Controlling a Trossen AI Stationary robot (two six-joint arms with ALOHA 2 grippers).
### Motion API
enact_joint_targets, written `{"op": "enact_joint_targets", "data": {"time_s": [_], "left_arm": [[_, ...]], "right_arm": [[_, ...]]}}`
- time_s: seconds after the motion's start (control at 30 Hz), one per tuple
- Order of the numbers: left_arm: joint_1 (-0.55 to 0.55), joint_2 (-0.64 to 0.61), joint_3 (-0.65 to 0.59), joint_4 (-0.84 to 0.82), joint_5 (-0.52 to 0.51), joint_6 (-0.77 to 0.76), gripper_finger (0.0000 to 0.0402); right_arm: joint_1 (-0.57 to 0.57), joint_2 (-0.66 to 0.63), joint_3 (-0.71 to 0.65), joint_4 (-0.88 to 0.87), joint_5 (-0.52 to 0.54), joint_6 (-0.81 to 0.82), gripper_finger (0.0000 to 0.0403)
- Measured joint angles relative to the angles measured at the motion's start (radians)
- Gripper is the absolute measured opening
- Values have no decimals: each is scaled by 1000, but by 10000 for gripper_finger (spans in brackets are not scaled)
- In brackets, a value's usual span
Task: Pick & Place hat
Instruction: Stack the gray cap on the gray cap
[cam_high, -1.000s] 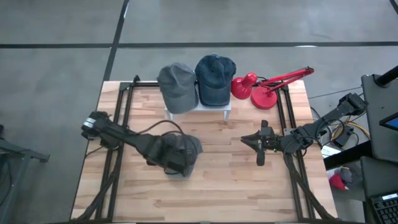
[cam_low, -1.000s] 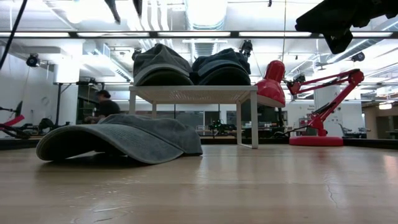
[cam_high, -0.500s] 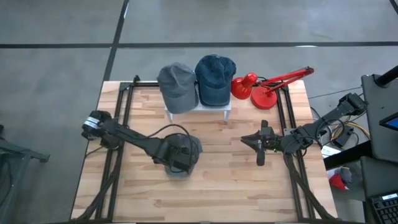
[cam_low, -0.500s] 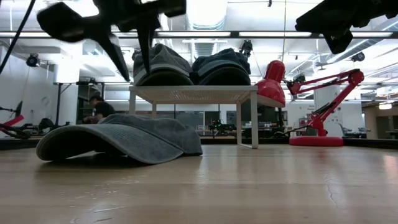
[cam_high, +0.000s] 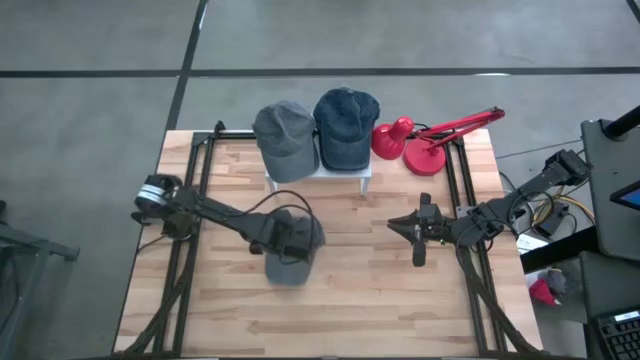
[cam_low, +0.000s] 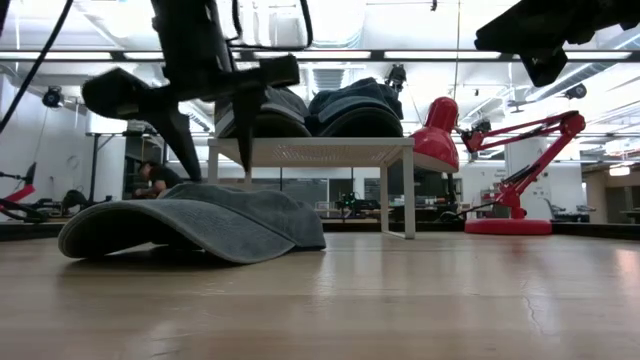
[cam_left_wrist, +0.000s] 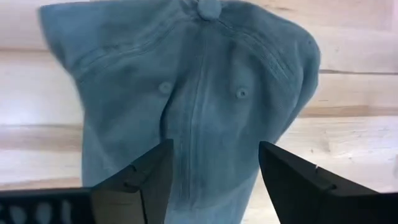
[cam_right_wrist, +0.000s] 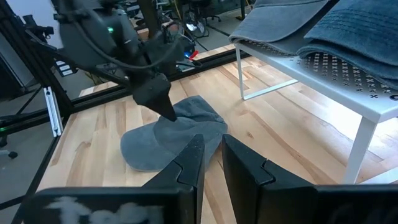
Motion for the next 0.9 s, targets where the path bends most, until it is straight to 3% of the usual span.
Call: {"op": "enact_joint_targets", "data": {"time_s": [0.23,0.47,0.63,0.77,0.9], "left_arm": [[62,14,-76,146,39,129,231],[84,83,-136,217,222,127,229],[81,127,-130,220,241,134,225],[81,129,-128,236,245,134,185],[80,126,-128,245,250,147,96]], "right_arm": [[0,0,0,0,0,0,52],[0,0,0,0,0,0,52],[0,0,0,-2,0,0,52],[0,0,0,-2,0,0,52],[0,0,0,-3,0,-1,52]]}}
